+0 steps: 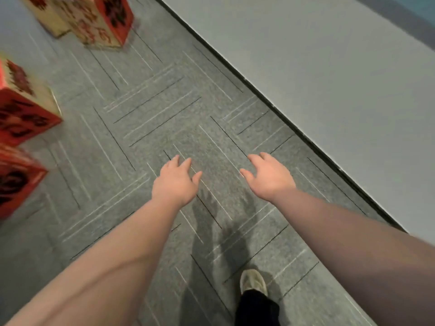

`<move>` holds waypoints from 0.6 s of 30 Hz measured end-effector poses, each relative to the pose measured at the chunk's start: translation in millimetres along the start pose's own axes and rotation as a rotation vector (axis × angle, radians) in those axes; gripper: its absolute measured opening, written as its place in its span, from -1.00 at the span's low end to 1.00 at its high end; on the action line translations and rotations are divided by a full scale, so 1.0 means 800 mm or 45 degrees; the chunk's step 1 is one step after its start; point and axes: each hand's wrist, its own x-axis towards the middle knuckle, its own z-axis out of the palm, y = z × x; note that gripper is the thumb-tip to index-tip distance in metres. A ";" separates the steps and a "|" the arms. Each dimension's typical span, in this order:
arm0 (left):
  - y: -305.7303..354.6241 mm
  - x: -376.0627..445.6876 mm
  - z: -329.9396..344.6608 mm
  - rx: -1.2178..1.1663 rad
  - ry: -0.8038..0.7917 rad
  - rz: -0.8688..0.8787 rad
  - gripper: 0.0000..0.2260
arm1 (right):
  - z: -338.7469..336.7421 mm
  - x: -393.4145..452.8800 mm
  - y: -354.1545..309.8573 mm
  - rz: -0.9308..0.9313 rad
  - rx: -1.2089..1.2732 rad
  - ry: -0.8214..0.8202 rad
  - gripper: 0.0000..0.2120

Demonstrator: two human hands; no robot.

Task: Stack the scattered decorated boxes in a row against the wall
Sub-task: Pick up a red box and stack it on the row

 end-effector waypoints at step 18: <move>-0.226 0.330 -0.263 -0.170 0.059 -0.157 -0.47 | -0.105 0.354 -0.358 -0.148 -0.178 0.017 -0.49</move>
